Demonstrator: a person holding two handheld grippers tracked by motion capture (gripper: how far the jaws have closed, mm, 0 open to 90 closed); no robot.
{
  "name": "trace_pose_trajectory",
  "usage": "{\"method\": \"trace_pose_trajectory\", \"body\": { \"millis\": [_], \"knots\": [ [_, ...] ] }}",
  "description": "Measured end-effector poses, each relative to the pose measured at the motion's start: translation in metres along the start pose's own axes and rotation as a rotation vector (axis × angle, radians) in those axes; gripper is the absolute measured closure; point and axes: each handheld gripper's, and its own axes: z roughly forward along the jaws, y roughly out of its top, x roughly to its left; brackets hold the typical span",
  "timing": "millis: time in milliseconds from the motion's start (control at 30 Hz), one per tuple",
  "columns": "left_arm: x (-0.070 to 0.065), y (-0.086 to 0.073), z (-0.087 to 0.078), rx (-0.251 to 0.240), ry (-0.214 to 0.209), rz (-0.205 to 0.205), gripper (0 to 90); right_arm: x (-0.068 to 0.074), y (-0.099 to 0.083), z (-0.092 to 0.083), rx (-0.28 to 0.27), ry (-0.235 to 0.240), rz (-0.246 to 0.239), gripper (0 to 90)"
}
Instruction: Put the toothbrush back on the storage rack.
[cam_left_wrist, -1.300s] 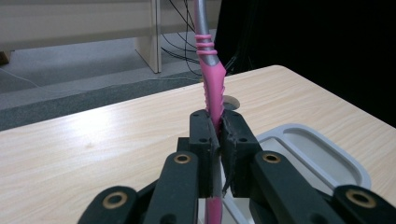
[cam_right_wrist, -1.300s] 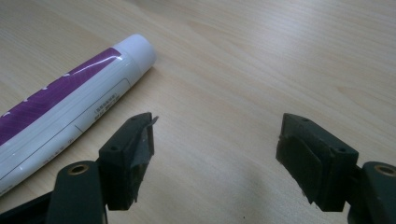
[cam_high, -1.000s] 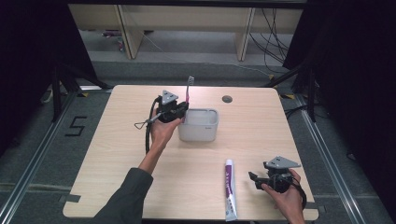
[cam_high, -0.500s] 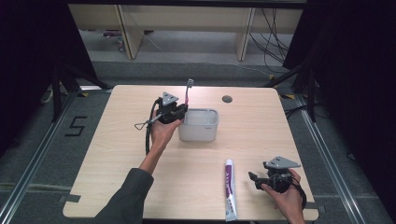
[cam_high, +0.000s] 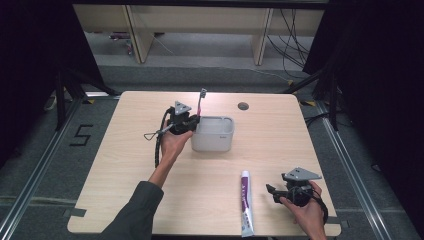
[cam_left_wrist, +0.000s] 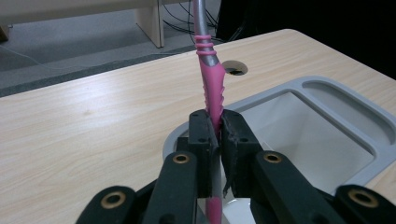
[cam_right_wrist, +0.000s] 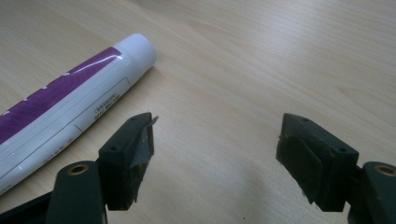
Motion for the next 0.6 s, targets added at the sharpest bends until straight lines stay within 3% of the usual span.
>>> {"method": "trace_pose_trajectory", "body": {
  "millis": [67, 133, 233, 267, 300, 400, 433, 467, 600],
  "knots": [
    [0.0004, -0.0003, 0.0001, 0.003, -0.001, 0.001, 81.9, 0.0011, 0.0002, -0.0013, 0.011, 0.000, 0.013, 27.9],
    [0.0006, -0.0007, 0.0000, 0.009, 0.002, 0.000, 81.8, -0.0005, 0.0002, 0.0006, -0.002, 0.007, -0.010, 27.9],
    [0.0005, -0.0005, -0.0005, 0.012, 0.002, 0.001, 81.3, -0.0001, 0.0003, -0.0004, 0.001, 0.003, -0.008, 27.9],
    [0.0009, -0.0004, -0.0005, 0.014, 0.003, 0.003, 81.0, 0.0013, 0.0001, -0.0003, 0.010, 0.005, 0.013, 27.9],
    [0.0011, -0.0004, -0.0006, 0.015, 0.005, 0.001, 80.4, 0.0001, 0.0001, 0.0003, 0.006, 0.005, -0.004, 27.9],
    [0.0010, 0.0003, -0.0014, 0.014, 0.001, 0.005, 81.7, 0.0037, -0.0003, -0.0007, 0.026, 0.019, 0.043, 27.9],
    [0.0011, 0.0011, -0.0024, 0.024, 0.003, 0.021, 81.9, 0.0033, -0.0003, -0.0005, 0.023, 0.017, 0.036, 27.9],
    [-0.0001, 0.0015, -0.0022, 0.014, 0.000, 0.008, 81.9, 0.0009, 0.0001, -0.0005, 0.017, 0.003, 0.005, 27.9],
    [-0.0012, 0.0038, -0.0045, 0.009, 0.000, 0.014, 81.3, 0.0036, -0.0003, -0.0005, 0.026, 0.020, 0.040, 27.9]
  ]
}}
